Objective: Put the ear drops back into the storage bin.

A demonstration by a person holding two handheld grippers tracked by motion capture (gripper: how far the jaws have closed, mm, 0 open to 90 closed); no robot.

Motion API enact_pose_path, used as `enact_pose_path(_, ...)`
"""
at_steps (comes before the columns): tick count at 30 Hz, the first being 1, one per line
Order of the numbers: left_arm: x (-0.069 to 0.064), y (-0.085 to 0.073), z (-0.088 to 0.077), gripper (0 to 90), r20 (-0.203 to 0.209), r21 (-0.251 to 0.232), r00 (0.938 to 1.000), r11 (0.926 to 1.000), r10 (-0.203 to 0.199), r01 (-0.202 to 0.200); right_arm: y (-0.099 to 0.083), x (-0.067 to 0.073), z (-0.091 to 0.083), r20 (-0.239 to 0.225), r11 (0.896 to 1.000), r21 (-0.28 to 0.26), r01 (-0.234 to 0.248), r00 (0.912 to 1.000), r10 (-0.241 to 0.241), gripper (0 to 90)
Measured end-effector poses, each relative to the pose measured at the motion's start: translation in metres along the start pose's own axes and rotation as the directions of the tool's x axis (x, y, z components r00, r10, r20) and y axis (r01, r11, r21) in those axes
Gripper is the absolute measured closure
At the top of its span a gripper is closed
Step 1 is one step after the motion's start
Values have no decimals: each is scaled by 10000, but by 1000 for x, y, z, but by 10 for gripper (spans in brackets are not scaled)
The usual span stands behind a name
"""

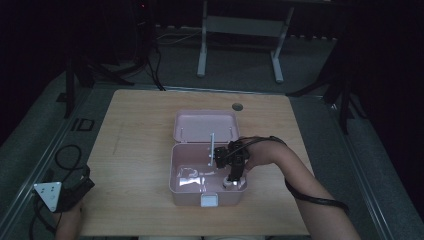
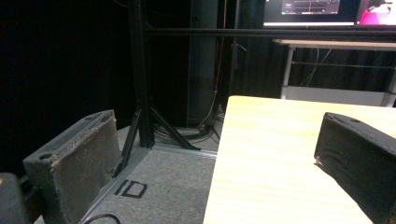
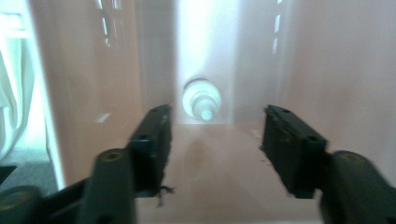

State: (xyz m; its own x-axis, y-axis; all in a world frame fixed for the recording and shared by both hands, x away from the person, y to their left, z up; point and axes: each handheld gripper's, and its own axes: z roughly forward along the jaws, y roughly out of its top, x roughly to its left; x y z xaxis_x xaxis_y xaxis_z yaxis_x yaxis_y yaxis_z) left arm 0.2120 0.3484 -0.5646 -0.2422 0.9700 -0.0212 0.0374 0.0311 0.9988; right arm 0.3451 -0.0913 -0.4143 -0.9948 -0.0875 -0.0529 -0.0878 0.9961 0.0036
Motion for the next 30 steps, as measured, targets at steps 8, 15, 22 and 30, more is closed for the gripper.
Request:
enact_pose_path(8, 0, 0, 0, 4, -5, -1, 10000, 10000, 8, -8, -19, 2, -28, 199, 9906, -1359, -165, 9996, 194, 217)
enact_pose_path(15, 0, 0, 0, 5, -14, -8, 10000, 10000, 8, -8, -42, 1, -38, 281, 9834, -1775, -372, 9987, 429, 172)
enact_pose_path(22, 0, 0, 0, 5, -17, 6, 10000, 10000, 30, -30, -70, -1, -42, 480, 9734, -2047, -1028, 9922, 1149, 173)
enact_pose_path(30, 0, 0, 0, 5, -15, 3, 10000, 10000, 27, -27, -102, -2, -30, 288, 9578, -2257, -1782, 9815, 1894, 177)
